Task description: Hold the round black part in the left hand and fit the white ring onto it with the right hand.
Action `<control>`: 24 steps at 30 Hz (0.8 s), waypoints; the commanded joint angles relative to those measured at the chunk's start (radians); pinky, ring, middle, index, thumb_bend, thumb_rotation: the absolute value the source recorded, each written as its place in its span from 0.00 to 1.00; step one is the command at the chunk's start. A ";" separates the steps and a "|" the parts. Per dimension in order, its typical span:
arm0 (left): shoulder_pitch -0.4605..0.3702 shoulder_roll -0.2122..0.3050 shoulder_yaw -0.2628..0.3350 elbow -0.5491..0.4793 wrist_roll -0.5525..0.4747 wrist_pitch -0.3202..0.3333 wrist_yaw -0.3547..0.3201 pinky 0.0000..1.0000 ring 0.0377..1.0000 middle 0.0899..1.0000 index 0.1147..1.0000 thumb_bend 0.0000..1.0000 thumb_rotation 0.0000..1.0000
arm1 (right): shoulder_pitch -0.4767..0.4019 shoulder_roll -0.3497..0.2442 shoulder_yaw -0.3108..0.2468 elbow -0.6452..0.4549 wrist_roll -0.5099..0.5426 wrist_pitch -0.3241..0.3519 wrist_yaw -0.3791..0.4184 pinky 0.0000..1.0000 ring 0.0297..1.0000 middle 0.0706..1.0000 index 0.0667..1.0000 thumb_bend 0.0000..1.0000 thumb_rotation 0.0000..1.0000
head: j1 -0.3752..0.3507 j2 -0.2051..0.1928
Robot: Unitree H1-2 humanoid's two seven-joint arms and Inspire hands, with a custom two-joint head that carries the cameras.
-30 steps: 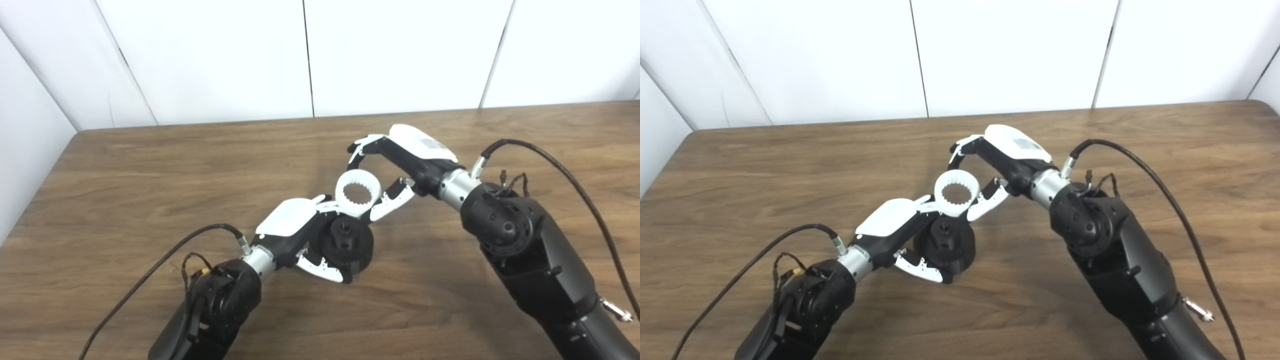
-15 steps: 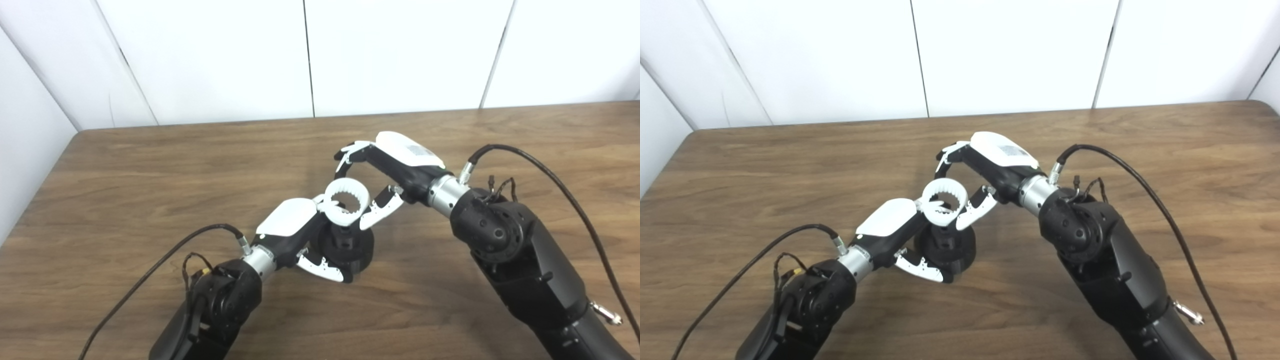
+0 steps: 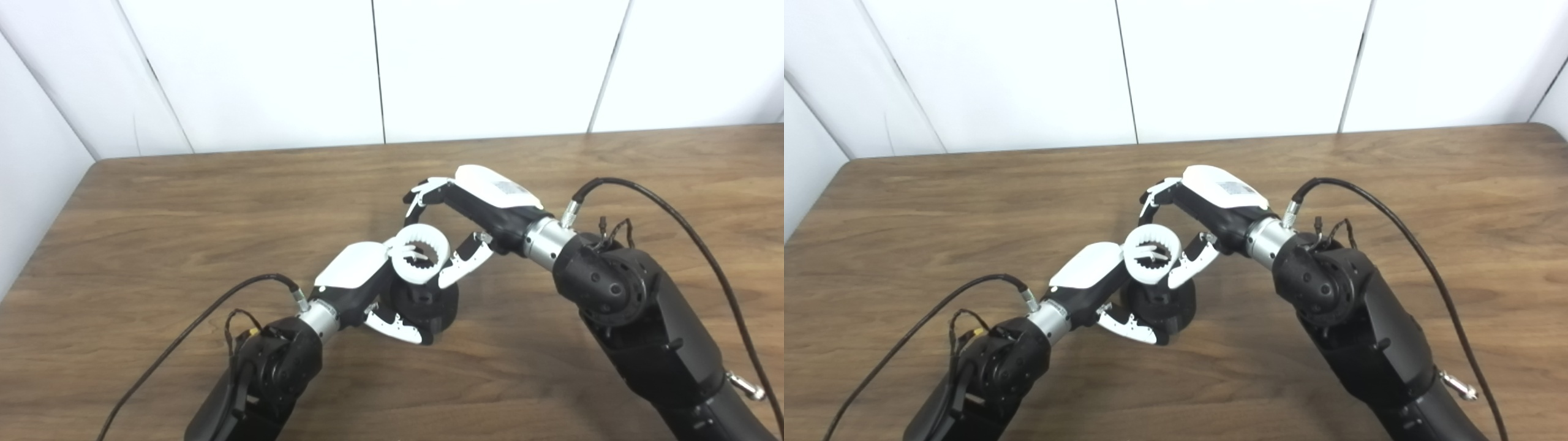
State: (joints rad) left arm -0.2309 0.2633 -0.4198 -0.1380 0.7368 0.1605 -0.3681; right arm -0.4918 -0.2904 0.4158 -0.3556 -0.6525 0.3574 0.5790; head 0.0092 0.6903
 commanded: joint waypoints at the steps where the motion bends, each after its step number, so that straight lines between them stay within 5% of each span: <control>1: -0.014 0.004 -0.005 0.015 -0.004 0.012 -0.023 0.91 0.98 0.91 0.77 1.00 0.39 | -0.031 -0.003 -0.012 -0.043 -0.003 -0.004 0.004 0.85 0.92 0.82 0.45 0.52 0.15 | 0.001 0.004; 24: -0.012 0.002 -0.007 0.001 -0.004 0.030 -0.032 0.92 0.98 0.91 0.77 1.00 0.39 | -0.027 -0.016 -0.025 -0.039 -0.012 -0.001 0.035 0.84 0.92 0.83 0.45 0.52 0.15 | -0.002 0.007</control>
State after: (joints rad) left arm -0.2310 0.2614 -0.4200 -0.1398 0.7331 0.1702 -0.3685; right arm -0.4913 -0.3030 0.4055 -0.3756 -0.6619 0.3725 0.6298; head 0.0061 0.6964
